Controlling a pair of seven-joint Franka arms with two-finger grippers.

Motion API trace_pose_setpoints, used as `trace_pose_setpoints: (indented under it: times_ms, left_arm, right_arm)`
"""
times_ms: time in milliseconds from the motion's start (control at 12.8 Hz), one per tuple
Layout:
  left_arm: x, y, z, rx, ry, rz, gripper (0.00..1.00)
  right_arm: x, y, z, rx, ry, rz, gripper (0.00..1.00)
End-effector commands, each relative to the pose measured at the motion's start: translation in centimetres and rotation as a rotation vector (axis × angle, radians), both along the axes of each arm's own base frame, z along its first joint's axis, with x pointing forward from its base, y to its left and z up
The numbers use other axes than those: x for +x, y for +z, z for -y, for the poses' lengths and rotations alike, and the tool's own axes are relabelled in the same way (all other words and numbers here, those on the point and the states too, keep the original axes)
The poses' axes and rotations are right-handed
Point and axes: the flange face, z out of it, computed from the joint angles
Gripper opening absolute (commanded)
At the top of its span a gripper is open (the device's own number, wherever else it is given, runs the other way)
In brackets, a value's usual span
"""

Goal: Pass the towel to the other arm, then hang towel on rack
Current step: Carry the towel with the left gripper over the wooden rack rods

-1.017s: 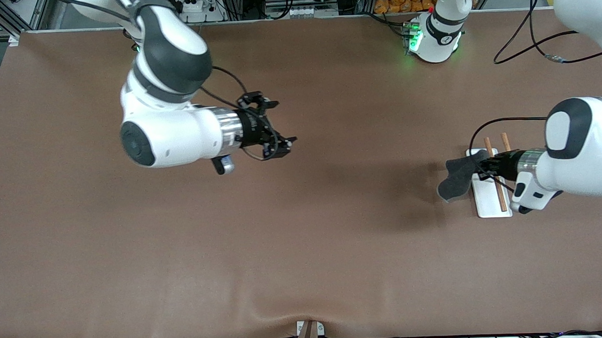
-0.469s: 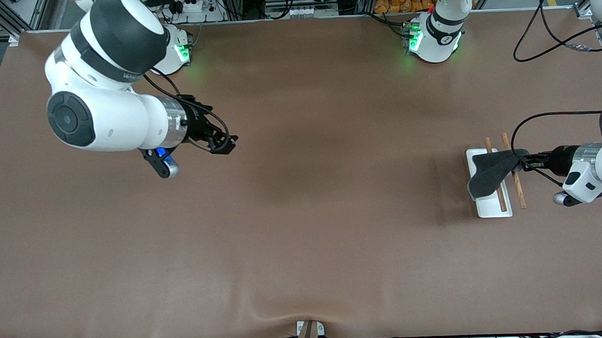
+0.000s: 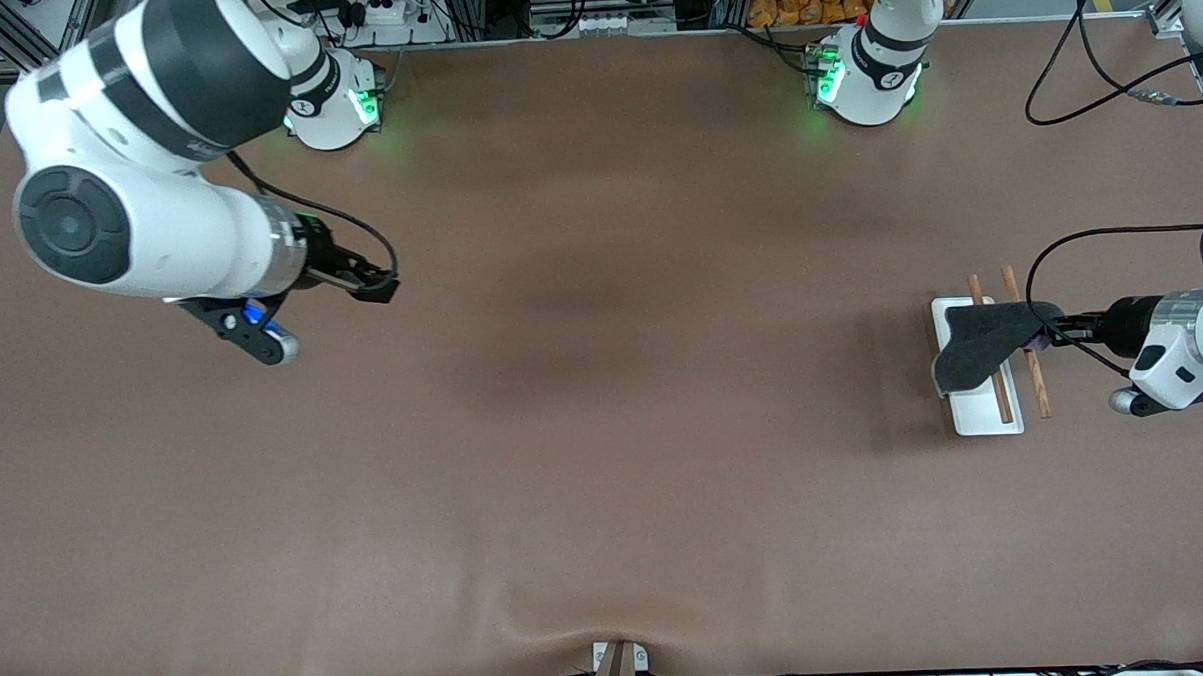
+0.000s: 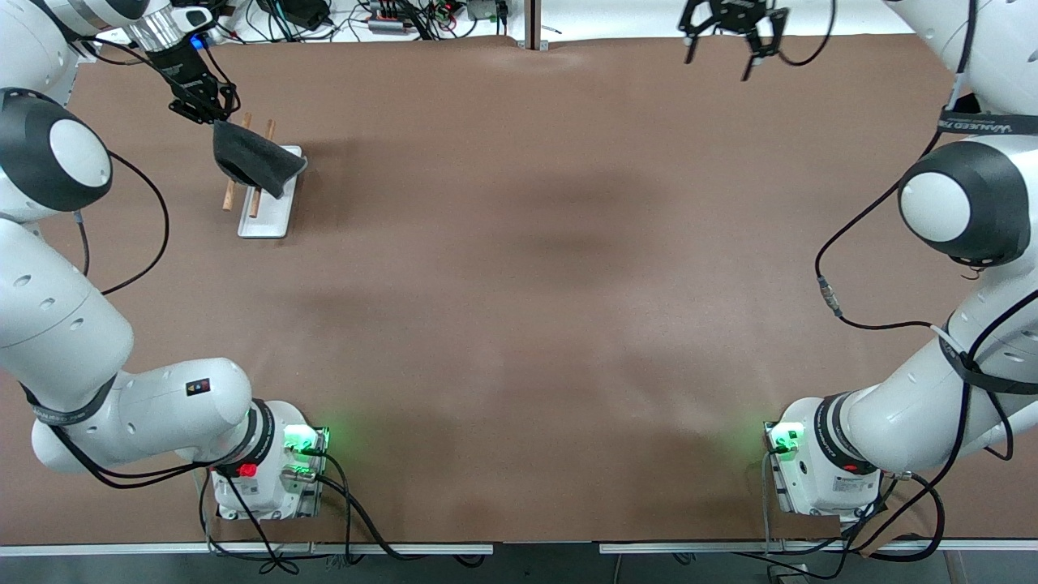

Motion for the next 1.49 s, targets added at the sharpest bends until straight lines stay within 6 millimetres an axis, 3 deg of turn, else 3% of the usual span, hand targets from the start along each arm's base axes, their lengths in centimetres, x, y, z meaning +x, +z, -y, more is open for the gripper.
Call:
trace_pose_setpoints:
  times_ms: [0,78,548,861,939,1017,1173,1252,1330,1408]
  left_arm:
    - [0.4,0.5,-1.9,-0.009,-0.064,0.03,0.0]
    - [0.2,0.4,-2.9,-0.022,-0.074,0.034,0.0]
    - [0.2,-0.3,-3.5,-0.039,-0.109,0.035,0.0]
    - [-0.2,-0.1,-5.4,-0.055,-0.13,0.051,0.0]
    - [-0.1,0.2,-5.5,-0.054,-0.132,0.057,0.0]
    - [0.1,0.3,-5.6,-0.053,-0.137,0.064,0.0]
    - [0.5,-0.8,-5.6,-0.064,-0.159,0.069,0.0]
    - [0.8,-1.3,-5.7,-0.071,-0.183,0.083,0.02]
    - [0.9,-1.7,-5.7,-0.076,-0.195,0.084,0.16]
    - [1.0,-1.7,-5.5,-0.077,-0.197,0.088,0.38]
  right_arm:
    - [-0.5,1.2,4.1,-0.002,0.165,0.027,1.0]
    - [-0.4,1.5,5.8,0.007,0.239,0.038,1.0]
    - [-0.2,2.4,14.7,0.05,0.446,0.109,1.0]
    - [-4.6,1.3,15.7,0.041,0.458,0.237,1.0]
    - [-4.4,1.4,16.5,0.042,0.461,0.243,1.0]
    - [-4.1,1.6,18.4,0.061,0.505,0.254,1.0]
    - [-3.6,1.8,22.4,0.116,0.619,0.283,1.0]
    - [-3.1,2.7,22.9,0.113,0.624,0.3,1.0]
    - [-2.5,4.3,23.0,0.103,0.633,0.332,1.0]
    - [-2.3,5.4,22.9,0.094,0.633,0.347,1.0]
